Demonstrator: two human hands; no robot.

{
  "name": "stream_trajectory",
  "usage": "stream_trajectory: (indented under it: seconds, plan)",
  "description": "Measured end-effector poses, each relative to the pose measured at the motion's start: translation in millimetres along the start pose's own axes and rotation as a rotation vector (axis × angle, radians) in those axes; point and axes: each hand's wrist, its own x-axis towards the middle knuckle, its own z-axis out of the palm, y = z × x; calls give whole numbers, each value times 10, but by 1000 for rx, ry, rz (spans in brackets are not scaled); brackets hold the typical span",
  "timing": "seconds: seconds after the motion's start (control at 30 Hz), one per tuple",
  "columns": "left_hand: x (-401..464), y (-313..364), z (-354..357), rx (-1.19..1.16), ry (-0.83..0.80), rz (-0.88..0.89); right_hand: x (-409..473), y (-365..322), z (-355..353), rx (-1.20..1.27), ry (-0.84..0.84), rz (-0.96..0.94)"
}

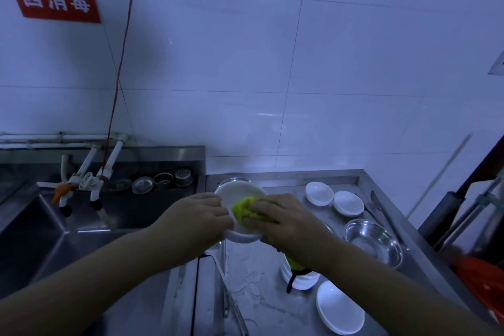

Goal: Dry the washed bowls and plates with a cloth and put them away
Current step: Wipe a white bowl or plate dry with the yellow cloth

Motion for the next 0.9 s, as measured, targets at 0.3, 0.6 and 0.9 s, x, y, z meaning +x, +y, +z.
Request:
stream_trajectory:
  seconds: [0.3, 0.6, 0.9]
  plan:
    - [120, 298, 175, -1720, 293, -764, 111, -73, -23, 271, 248, 443]
    - [314, 366, 204, -1862, 417, -647, 263, -291, 59, 108, 357, 359]
    - [236, 359, 199, -1848, 437, -682, 477, 162, -48, 858, 476, 884]
